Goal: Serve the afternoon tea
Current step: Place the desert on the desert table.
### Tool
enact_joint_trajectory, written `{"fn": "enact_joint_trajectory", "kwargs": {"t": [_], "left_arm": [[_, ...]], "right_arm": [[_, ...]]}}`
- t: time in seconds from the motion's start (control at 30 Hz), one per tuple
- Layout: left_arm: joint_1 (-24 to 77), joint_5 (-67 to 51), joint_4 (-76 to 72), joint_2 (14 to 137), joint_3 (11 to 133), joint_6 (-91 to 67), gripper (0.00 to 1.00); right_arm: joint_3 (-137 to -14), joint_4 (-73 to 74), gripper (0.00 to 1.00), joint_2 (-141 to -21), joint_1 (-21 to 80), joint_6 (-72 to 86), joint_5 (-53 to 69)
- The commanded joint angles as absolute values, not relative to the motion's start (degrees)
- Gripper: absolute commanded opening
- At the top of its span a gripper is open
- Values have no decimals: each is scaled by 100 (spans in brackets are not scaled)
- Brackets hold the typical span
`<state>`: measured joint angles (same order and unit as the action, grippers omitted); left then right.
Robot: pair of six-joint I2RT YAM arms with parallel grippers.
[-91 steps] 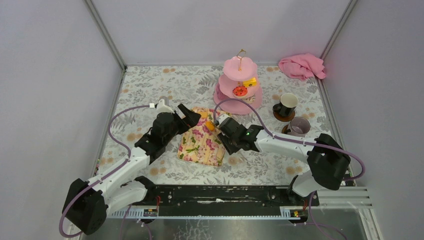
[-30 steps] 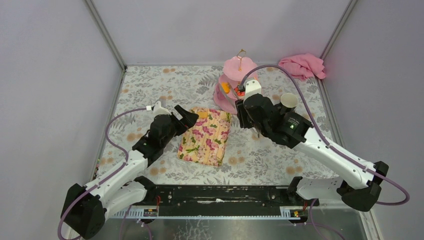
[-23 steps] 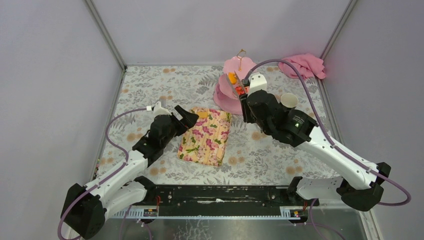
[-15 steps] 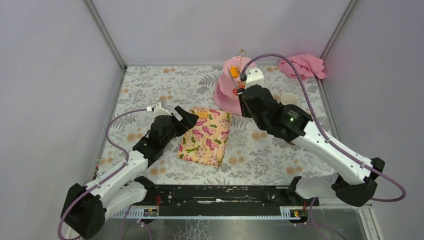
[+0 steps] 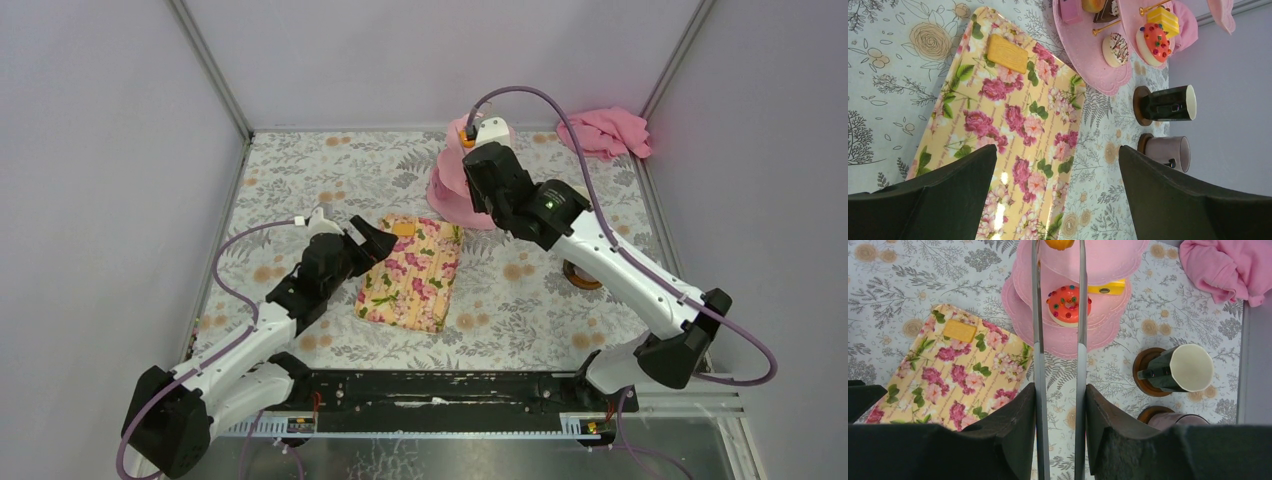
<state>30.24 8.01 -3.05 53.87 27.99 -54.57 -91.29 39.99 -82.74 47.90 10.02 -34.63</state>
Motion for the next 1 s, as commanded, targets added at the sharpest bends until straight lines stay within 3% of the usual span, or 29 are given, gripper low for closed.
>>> {"fn": "enact_joint_trajectory", "kwargs": {"t": [0.0,0.97], "left_arm": [[2992,785,-628,5398,2710,-5493,100],[2887,679,-856,5666,2585,-5466,100]], "right_arm": [[-9597,3614,0,-8356,4624,912,-3344],[-9604,3212,1,-8827,4027,1072,-2751]]}}
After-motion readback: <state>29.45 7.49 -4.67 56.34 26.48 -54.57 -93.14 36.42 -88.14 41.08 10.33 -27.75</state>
